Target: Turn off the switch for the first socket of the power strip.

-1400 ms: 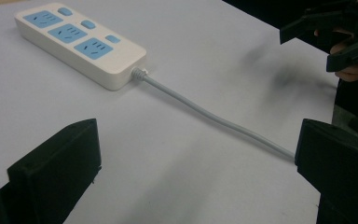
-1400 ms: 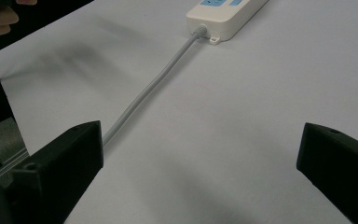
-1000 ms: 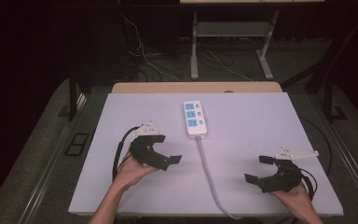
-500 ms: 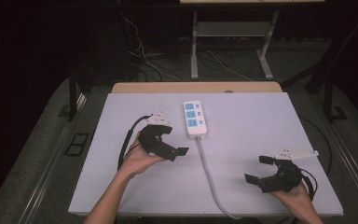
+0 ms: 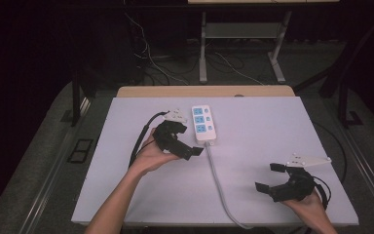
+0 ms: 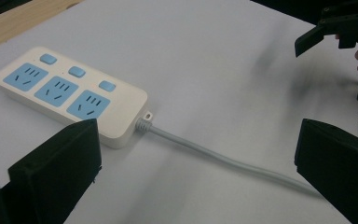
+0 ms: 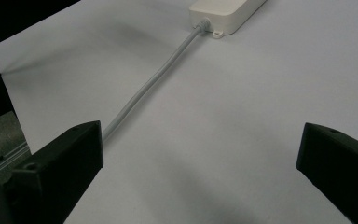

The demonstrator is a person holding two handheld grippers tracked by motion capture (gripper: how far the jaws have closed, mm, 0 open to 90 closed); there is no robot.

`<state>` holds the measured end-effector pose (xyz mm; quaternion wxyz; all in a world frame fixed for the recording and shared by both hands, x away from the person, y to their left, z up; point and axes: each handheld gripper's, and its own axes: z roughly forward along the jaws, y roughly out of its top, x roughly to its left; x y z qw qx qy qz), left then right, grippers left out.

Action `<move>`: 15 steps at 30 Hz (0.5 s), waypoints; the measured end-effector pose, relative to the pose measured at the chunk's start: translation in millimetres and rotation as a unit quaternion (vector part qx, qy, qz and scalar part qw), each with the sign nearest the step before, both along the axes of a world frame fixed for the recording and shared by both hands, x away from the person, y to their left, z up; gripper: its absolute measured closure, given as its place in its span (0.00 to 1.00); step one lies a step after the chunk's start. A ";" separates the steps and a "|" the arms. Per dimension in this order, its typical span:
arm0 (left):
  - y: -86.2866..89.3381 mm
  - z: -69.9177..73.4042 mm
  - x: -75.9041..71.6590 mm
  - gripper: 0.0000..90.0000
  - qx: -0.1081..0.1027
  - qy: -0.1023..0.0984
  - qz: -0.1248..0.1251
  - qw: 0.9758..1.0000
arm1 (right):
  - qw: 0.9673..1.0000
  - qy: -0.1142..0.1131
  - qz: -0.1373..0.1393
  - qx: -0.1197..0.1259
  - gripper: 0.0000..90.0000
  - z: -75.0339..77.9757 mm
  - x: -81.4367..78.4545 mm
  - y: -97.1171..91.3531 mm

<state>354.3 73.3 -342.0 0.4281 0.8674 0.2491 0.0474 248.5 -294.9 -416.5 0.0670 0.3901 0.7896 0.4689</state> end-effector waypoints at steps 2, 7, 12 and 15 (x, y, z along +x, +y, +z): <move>-1.9 0.7 2.9 0.00 0.003 0.000 -0.003 1.000 | 1.000 0.000 0.001 0.000 0.00 -0.1 -0.1 0.2; -6.3 2.1 12.1 0.00 0.013 0.000 -0.005 1.000 | 1.000 -0.001 0.000 -0.001 0.00 0.0 -0.1 0.3; -9.3 2.0 19.2 0.00 0.019 0.002 -0.007 1.000 | 1.000 -0.002 -0.001 -0.001 0.00 0.0 0.1 -0.6; -12.7 1.0 26.9 0.00 0.026 0.001 -0.010 1.000 | 1.000 -0.001 -0.001 -0.003 0.00 -0.3 0.2 -0.4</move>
